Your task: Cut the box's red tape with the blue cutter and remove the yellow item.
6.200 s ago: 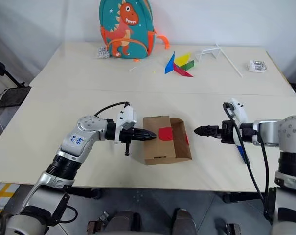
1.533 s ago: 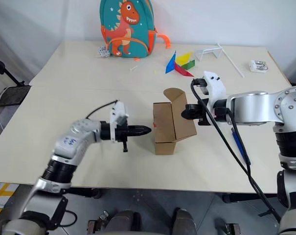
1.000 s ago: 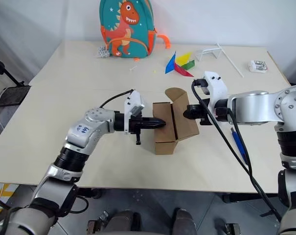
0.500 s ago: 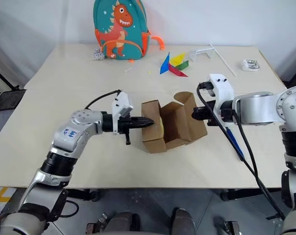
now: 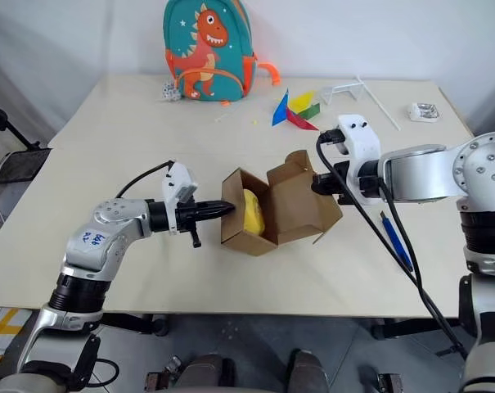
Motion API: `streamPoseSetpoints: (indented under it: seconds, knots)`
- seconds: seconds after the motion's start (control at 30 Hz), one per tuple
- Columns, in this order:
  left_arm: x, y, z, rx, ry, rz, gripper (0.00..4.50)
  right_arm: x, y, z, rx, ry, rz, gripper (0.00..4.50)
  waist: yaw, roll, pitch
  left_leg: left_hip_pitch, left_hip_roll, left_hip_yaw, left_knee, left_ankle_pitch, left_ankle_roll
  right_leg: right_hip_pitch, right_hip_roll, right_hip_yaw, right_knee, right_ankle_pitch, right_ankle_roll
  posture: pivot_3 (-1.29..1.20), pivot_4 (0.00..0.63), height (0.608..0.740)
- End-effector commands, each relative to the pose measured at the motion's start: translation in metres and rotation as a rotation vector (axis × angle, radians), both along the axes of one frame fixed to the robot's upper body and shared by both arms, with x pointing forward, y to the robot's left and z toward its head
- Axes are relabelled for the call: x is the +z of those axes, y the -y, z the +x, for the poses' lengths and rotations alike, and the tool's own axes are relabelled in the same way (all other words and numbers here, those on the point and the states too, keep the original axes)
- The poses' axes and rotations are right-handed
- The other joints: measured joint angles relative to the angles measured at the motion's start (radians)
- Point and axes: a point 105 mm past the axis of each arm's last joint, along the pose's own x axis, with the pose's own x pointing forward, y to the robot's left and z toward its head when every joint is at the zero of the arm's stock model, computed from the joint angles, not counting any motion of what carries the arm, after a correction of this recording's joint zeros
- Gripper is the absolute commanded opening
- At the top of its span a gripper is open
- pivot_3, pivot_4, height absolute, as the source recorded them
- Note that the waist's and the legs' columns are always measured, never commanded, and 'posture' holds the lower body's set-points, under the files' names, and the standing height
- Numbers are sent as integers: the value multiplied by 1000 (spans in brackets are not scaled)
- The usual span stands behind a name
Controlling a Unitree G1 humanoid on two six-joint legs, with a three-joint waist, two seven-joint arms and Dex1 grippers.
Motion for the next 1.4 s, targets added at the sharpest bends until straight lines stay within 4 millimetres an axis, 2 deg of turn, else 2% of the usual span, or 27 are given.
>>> streamPoseSetpoints:
  seconds: [0.03,0.17,0.23,0.47,0.63,0.73,0.9,1.0,1.1,1.13,1.3,1.4]
  knots:
    - [-36,8,-5,8,-135,43,0,1,-23,-11,104,5,37,47,6,1,1,0,0,0,0,0,0,-1,0,0,0,0,0,0,150,740]
    - [-37,9,-1,24,-128,37,0,-10,-15,-10,58,-2,9,47,21,-1,2,-13,-1,-2,1,0,-1,-11,0,-4,-1,1,1,0,150,740]
    - [-36,10,0,23,-123,31,0,-9,-13,-11,51,10,-5,47,21,-1,2,-18,-6,-1,1,0,-1,-16,-1,-8,0,2,2,0,150,740]
    - [-24,17,3,9,-65,-3,0,-8,-4,-14,38,10,-32,47,19,-1,2,-19,-6,1,0,0,-1,-17,-2,-14,-2,2,3,0,150,740]
    - [-9,20,4,-4,-39,-38,0,-15,17,-13,-23,-6,-89,47,13,-2,3,-19,-5,2,0,1,-1,-17,-2,-14,-2,2,3,0,150,740]
    - [-2,22,3,-24,-27,-58,0,-18,23,-11,-39,-7,-101,618,9,-2,3,-19,-5,2,0,1,-1,-17,-2,-14,-2,2,3,0,150,740]
    - [1,24,5,-22,-16,-61,0,-16,22,-10,-22,9,-94,2259,6,-2,3,-19,-5,2,0,1,-1,-17,-2,-14,-2,2,3,0,150,740]
    - [0,24,5,-21,-17,-58,0,0,19,-9,5,81,-35,3268,7,-2,3,-19,-5,3,0,1,-1,-17,-2,-14,-2,2,3,0,150,740]
    - [-2,21,3,-16,-22,-54,0,18,23,-12,33,146,13,4321,9,-2,3,-19,-5,3,0,1,-1,-17,-2,-14,-2,2,3,0,150,740]
    - [-3,19,2,-13,-24,-51,0,23,28,-14,43,158,33,4463,11,-2,3,-19,-5,3,0,1,-1,-17,-2,-14,-2,2,3,0,150,740]
    - [-3,8,2,4,-16,-64,0,47,33,-27,131,265,160,4463,11,-3,3,-19,-5,3,0,1,-1,-17,-2,-14,-3,2,3,0,150,740]
    - [3,-8,-3,-15,17,-85,0,60,52,-34,145,388,237,4463,10,-3,3,-19,-5,3,0,1,-1,-17,-2,-14,-3,2,3,0,150,740]
